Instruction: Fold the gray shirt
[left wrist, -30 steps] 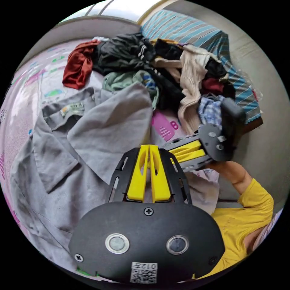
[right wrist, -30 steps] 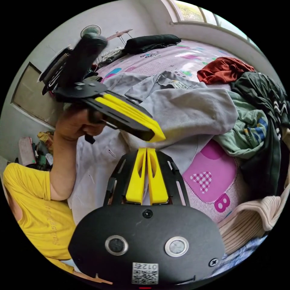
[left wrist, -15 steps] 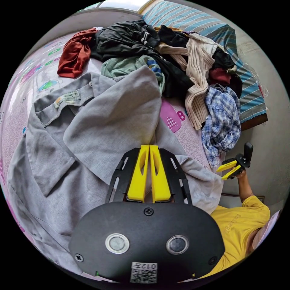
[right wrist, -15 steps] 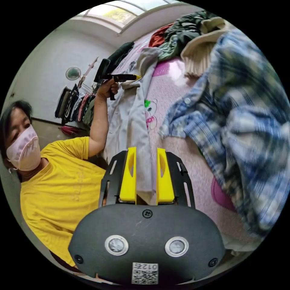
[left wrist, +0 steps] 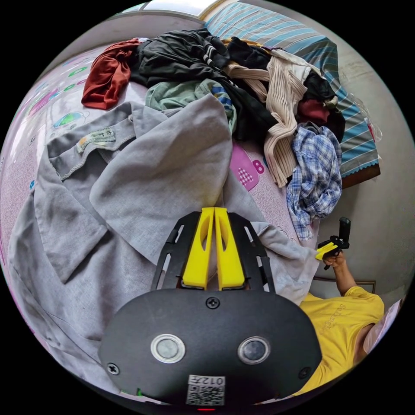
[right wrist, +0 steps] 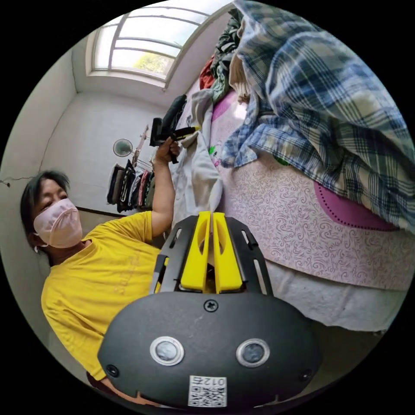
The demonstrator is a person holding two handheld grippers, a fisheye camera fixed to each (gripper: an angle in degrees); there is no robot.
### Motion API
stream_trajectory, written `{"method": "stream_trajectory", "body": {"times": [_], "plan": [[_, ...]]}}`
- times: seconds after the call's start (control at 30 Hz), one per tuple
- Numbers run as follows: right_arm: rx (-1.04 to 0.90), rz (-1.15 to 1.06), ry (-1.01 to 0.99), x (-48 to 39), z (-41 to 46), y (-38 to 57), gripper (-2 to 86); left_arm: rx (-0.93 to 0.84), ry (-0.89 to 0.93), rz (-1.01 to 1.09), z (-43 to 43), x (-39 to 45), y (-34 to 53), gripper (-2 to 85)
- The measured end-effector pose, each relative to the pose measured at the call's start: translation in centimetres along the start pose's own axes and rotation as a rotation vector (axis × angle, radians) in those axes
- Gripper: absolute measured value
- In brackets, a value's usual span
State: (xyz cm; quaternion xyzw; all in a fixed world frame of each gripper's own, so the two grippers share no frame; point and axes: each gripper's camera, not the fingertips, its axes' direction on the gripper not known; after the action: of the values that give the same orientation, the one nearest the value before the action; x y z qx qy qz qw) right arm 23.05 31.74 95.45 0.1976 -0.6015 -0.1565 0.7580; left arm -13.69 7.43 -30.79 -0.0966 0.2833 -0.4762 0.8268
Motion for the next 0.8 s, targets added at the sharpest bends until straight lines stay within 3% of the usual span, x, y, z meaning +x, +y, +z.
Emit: {"method": "stream_trajectory", "body": {"times": [0.2, 0.33, 0.47, 0.67, 0.8], "plan": [[0.063, -0.262, 0.236, -8.5, 3.3, 5.5, 1.1, 0.058, 0.054, -0.022, 0.3, -1.3, 1.6, -0.1], [-0.041, -0.539, 0.547, -14.4, 10.2, 9.5, 0.9, 0.040, 0.172, -0.123, 0.7, -3.2, 2.3, -0.2], [-0.186, -0.751, 0.773, -17.6, 18.1, 13.7, 0.8, -0.005, 0.130, -0.109, 0.7, -2.9, 2.6, -0.2], [-0.279, -0.877, 1.058, -18.4, 27.0, 17.9, 0.8, 0.023, 0.111, -0.160, 0.8, -2.7, 4.8, -0.2], [-0.215, -0.872, 1.088, -18.1, 28.6, 19.4, 1.2, 0.233, 0.184, -0.291, 1.2, -3.5, 8.9, -0.2]]}}
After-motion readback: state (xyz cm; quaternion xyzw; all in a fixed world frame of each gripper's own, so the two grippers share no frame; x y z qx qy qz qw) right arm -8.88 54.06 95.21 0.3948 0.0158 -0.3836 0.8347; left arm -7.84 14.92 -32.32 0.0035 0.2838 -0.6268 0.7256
